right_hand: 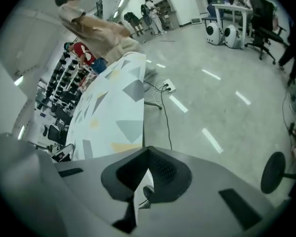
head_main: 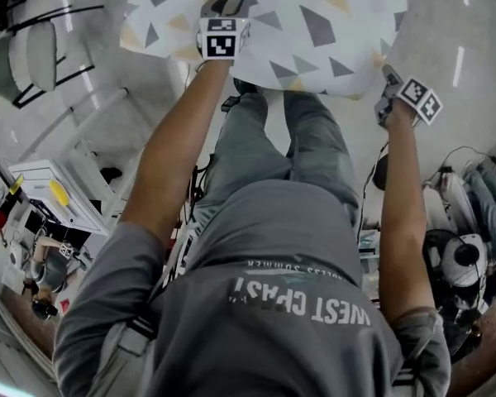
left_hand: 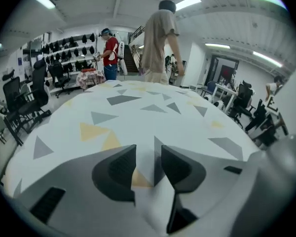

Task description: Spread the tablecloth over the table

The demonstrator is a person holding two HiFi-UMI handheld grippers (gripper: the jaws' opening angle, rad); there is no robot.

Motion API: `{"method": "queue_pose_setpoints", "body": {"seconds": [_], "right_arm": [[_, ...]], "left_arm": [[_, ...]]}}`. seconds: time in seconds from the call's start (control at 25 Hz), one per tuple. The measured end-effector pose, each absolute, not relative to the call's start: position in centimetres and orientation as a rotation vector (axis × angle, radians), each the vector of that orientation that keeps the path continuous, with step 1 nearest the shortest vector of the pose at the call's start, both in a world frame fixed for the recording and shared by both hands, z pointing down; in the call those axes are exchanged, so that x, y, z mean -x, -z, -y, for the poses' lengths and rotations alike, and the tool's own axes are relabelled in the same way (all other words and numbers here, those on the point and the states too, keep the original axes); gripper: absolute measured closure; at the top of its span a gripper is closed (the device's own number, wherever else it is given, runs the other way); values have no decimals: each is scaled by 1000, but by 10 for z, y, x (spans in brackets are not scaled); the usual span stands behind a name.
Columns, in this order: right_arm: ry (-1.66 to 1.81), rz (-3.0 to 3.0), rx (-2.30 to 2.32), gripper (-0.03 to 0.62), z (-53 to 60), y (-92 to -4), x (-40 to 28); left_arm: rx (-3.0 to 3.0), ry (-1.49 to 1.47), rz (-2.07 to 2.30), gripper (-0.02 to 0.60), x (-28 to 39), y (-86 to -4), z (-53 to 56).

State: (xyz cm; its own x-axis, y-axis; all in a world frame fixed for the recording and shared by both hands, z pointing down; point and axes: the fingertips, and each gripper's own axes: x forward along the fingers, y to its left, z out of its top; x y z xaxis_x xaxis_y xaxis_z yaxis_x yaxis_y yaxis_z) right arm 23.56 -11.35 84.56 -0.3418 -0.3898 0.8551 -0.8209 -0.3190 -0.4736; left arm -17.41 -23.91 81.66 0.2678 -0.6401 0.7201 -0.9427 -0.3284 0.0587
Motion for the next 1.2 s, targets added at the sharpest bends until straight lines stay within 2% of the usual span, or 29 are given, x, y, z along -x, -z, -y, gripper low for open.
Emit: {"method": "queue_pose_setpoints", "body": {"seconds": [0.28, 0.44, 0.68, 1.2], "right_arm": [[-1455, 1673, -1447, 585, 143, -811, -201], [-1317, 1740, -1485, 585, 159, -773, -186], [-1181, 1941, -1443, 585, 177, -694, -137], [-751, 2412, -1318, 585, 188, -490, -44]], "left_arm": [[-2174, -691, 1173, 456, 151, -783, 227], [-2275, -614, 1119, 489, 136, -736, 231], [-2408, -459, 1053, 561, 117, -645, 238], [-2588, -211, 1060, 581, 116, -482, 202]]}}
